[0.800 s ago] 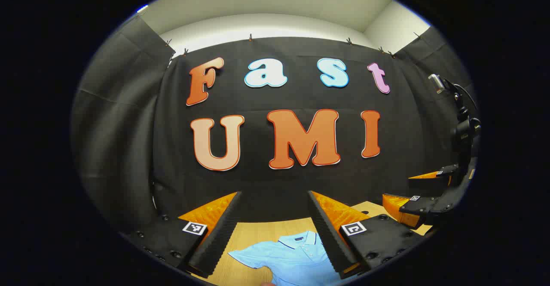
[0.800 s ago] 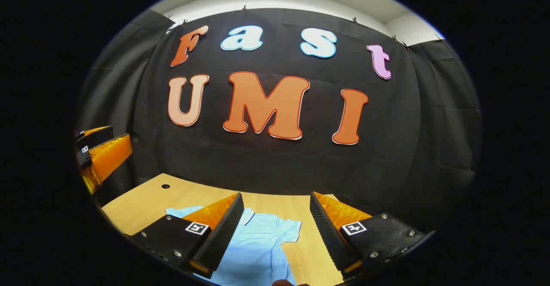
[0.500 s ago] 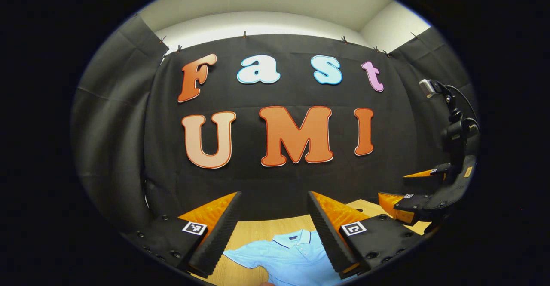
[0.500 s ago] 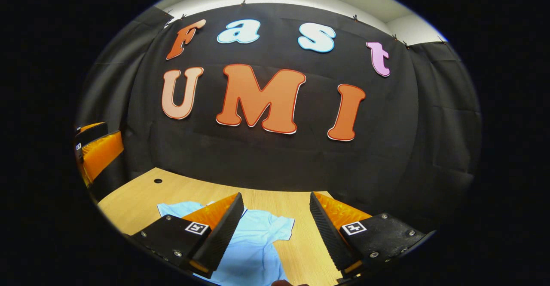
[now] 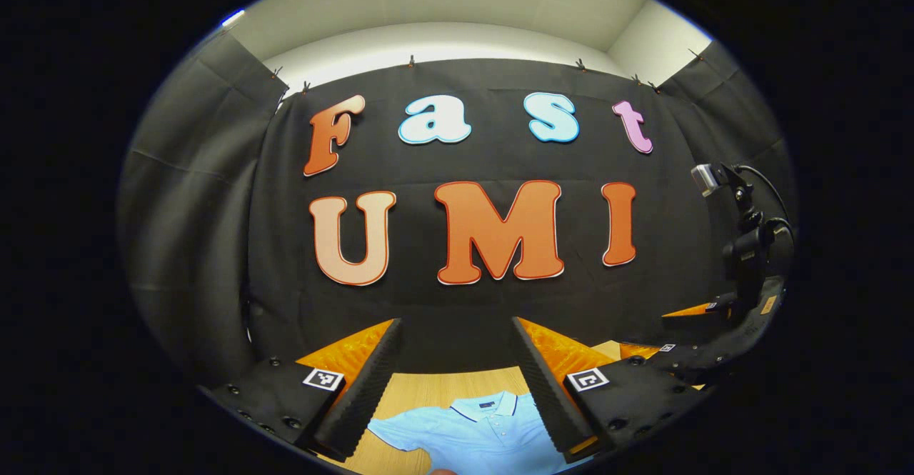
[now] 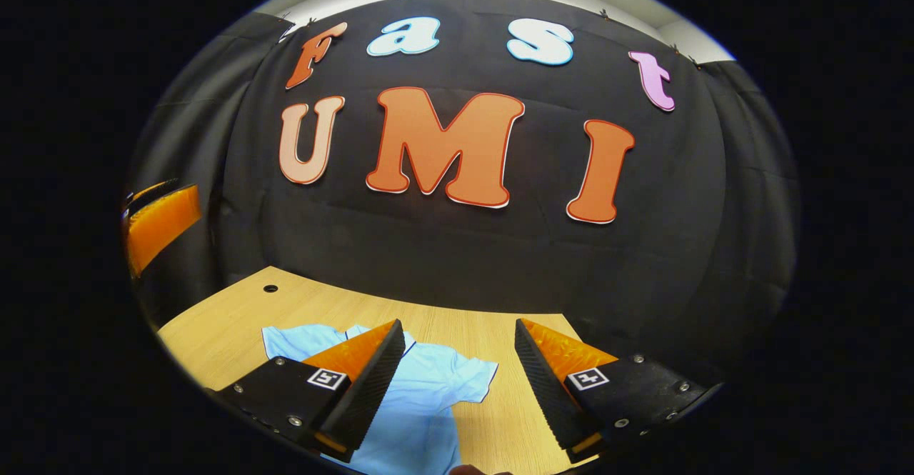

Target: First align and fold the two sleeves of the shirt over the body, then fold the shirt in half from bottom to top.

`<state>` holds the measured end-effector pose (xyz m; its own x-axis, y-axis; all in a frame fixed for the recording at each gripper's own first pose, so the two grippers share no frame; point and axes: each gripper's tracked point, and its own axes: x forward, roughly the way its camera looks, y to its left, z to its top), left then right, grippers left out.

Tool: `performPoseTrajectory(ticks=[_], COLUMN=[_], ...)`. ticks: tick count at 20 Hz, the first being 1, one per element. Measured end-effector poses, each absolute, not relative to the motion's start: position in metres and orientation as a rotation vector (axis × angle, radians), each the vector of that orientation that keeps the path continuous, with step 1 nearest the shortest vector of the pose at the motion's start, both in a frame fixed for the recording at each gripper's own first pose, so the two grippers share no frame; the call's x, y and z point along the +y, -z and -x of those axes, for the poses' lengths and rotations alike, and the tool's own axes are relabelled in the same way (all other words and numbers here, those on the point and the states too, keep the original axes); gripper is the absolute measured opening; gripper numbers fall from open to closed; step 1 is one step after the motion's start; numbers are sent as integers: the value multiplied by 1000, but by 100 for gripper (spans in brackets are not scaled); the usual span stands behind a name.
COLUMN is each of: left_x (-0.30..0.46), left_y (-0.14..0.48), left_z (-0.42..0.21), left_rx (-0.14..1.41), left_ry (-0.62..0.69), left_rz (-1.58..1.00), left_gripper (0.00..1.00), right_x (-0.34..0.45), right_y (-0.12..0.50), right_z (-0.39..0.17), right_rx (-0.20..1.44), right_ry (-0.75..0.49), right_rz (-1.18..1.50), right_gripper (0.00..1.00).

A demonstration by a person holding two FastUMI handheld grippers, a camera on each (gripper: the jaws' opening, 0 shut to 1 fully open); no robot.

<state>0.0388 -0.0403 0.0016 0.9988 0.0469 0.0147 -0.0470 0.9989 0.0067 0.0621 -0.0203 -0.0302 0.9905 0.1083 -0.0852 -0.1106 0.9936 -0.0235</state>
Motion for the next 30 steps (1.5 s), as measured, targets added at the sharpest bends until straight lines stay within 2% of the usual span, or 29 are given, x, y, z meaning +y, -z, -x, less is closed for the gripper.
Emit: performPoseTrajectory(ticks=[10, 14, 20, 27, 30], left_x=[-50, -52, -47, -40, -41], left_y=[-3, 5, 13, 33, 47], left_z=[-50, -52, -53, -45, -42], left_rx=[-12, 19, 52, 124, 163], left_ry=[-62, -67, -140, -250, -283], left_rz=[-36, -36, -50, -55, -51], left_gripper=[98, 98, 98, 96, 98], right_x=[-36, -37, -53, -68, -64], right_y=[82, 123, 186, 240, 271], right_z=[-113, -136, -164, -191, -199], right_rx=[269, 421, 664, 848, 946], right_ry=[-116, -136, -136, -156, -172], right_rz=[30, 28, 25, 48, 29], right_gripper=[97, 97, 96, 93, 90])
